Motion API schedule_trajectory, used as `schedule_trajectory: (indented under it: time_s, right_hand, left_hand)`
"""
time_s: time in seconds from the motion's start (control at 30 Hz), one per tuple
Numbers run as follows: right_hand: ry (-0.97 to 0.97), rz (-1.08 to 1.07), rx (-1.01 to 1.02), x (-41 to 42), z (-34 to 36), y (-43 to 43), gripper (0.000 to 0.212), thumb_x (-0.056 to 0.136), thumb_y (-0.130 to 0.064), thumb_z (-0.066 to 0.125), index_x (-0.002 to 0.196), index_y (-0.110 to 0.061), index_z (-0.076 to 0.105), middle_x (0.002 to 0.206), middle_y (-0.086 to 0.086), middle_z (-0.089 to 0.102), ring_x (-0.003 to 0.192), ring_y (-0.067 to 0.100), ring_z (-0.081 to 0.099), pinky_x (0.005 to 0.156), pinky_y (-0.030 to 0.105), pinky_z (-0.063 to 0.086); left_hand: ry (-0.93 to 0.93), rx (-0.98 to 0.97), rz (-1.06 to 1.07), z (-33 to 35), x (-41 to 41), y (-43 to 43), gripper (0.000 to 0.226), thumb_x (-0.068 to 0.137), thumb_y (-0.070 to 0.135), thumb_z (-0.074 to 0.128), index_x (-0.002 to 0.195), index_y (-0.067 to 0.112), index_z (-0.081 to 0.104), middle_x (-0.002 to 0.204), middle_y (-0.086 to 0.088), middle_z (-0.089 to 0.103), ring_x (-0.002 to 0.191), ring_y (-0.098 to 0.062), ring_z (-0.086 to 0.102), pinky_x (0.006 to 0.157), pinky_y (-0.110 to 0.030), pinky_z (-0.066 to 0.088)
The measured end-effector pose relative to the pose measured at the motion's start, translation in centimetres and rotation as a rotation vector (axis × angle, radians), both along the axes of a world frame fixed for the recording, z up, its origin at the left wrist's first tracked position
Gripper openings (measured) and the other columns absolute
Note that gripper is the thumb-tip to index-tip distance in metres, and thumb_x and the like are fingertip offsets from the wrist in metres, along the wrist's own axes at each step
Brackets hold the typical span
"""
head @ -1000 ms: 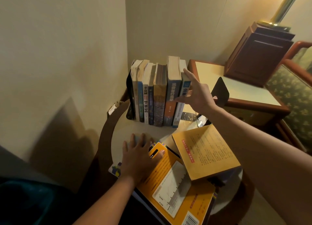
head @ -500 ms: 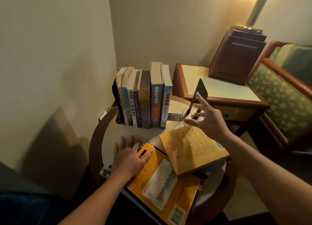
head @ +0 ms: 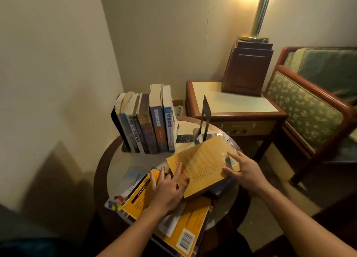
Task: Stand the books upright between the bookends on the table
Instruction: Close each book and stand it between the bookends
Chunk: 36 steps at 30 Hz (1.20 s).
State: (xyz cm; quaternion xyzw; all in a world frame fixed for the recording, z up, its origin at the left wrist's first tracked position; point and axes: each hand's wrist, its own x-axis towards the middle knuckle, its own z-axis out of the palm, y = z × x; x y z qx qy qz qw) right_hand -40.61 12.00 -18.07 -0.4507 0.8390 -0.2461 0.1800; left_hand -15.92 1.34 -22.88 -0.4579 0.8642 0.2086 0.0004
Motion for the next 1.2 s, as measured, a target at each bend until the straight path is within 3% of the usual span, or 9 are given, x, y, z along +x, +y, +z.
schedule_trajectory:
  time_s: [0.2, 0.27, 0.33, 0.4, 0.63, 0.73, 0.9, 1.07, 1.2]
  right_hand:
    - [-0.022, -0.062, -0.025, 0.6, -1.2, 0.6, 0.059, 0.087, -0.046, 0.071, 0.141, -0.037, 0.052, 0.153, 0.004, 0.039, 0.138, 0.03, 0.033, 0.11, 0.051, 0.041]
    - [-0.022, -0.087, -0.003, 1.0, -1.0, 0.8, 0.056, 0.089, -0.045, 0.07, 0.141, -0.04, 0.052, 0.153, 0.006, 0.036, 0.138, 0.031, 0.028, 0.109, 0.047, 0.036]
    - [-0.057, -0.103, 0.009, 1.1, -0.9, 1.0, 0.055, 0.089, -0.043, 0.07, 0.141, -0.041, 0.052, 0.152, 0.006, 0.034, 0.136, 0.031, 0.024, 0.109, 0.046, 0.033]
    - [-0.104, -0.101, 0.015, 1.3, -0.6, 1.2, 0.055, 0.088, -0.044, 0.071, 0.14, -0.042, 0.052, 0.152, 0.007, 0.035, 0.136, 0.033, 0.022, 0.108, 0.047, 0.031]
    - [-0.206, -0.018, 0.015, 2.5, 0.3, 1.9, 0.054, 0.088, -0.054, 0.067, 0.138, -0.044, 0.052, 0.148, 0.004, 0.048, 0.14, 0.03, 0.033, 0.115, 0.052, 0.026]
    - [-0.289, 0.02, -0.016, 4.4, 1.0, 2.3, 0.06, 0.089, -0.047, 0.069, 0.144, -0.04, 0.047, 0.148, 0.004, 0.046, 0.138, 0.028, 0.038, 0.113, 0.048, 0.036]
    - [-0.245, 0.176, -0.13, 8.3, 3.0, 2.0, 0.075, 0.093, -0.032, 0.068, 0.156, -0.032, 0.027, 0.155, 0.003, 0.033, 0.143, 0.027, 0.031, 0.113, 0.042, 0.034]
    - [-0.118, 0.321, -0.33, 11.1, 5.1, 0.4, 0.088, 0.084, -0.05, 0.071, 0.155, -0.046, 0.019, 0.15, -0.002, 0.043, 0.133, 0.022, 0.044, 0.106, 0.046, 0.046]
    - [-0.156, 0.386, -0.503, 12.8, 7.5, -0.8, 0.061, 0.095, -0.015, 0.065, 0.135, -0.051, 0.036, 0.12, -0.024, 0.057, 0.107, -0.008, 0.056, 0.083, 0.008, 0.047]
  left_hand:
    - [0.072, 0.253, 0.184, 1.8, -3.2, 0.1, 0.081, 0.092, 0.074, 0.04, 0.158, 0.045, 0.001, 0.165, -0.01, 0.024, 0.155, -0.034, -0.001, 0.114, -0.062, -0.02]
    - [0.263, 0.3, 0.259, 2.2, -3.3, 0.1, 0.079, 0.09, 0.064, 0.057, 0.155, 0.049, 0.015, 0.159, -0.009, 0.034, 0.15, -0.035, 0.02, 0.12, -0.062, -0.005]
    - [0.504, 0.388, 0.331, 2.9, -3.3, 0.4, 0.077, 0.085, 0.048, 0.071, 0.148, 0.052, 0.027, 0.151, -0.009, 0.041, 0.138, -0.033, 0.041, 0.116, -0.061, 0.029]
    - [0.665, 0.418, 0.375, 4.0, -3.2, 1.0, 0.074, 0.086, 0.027, 0.076, 0.147, 0.043, 0.037, 0.143, -0.008, 0.046, 0.128, -0.029, 0.051, 0.103, -0.052, 0.05]
    - [0.865, 0.518, 0.354, 8.8, -1.3, 0.9, 0.081, 0.093, 0.006, 0.068, 0.156, 0.037, 0.028, 0.149, -0.006, 0.04, 0.128, -0.029, 0.051, 0.098, -0.045, 0.054]
    - [0.876, 0.478, 0.248, 11.6, 0.2, 1.1, 0.083, 0.095, 0.005, 0.064, 0.157, 0.042, 0.023, 0.149, -0.006, 0.041, 0.131, -0.029, 0.051, 0.103, -0.053, 0.051]
    - [0.698, 0.295, 0.035, 16.3, 3.3, 1.3, 0.077, 0.097, 0.008, 0.062, 0.156, 0.042, 0.026, 0.134, 0.007, 0.048, 0.119, -0.014, 0.054, 0.095, -0.041, 0.057]
    - [0.416, 0.03, -0.214, 19.0, 5.8, 1.7, 0.074, 0.096, 0.011, 0.064, 0.15, 0.051, 0.033, 0.146, 0.008, 0.049, 0.127, -0.011, 0.048, 0.094, -0.028, 0.055]
    - [0.323, -0.052, -0.289, 19.7, 6.6, 1.4, 0.065, 0.095, 0.014, 0.065, 0.145, 0.051, 0.043, 0.147, 0.011, 0.05, 0.133, -0.013, 0.044, 0.106, -0.035, 0.045]
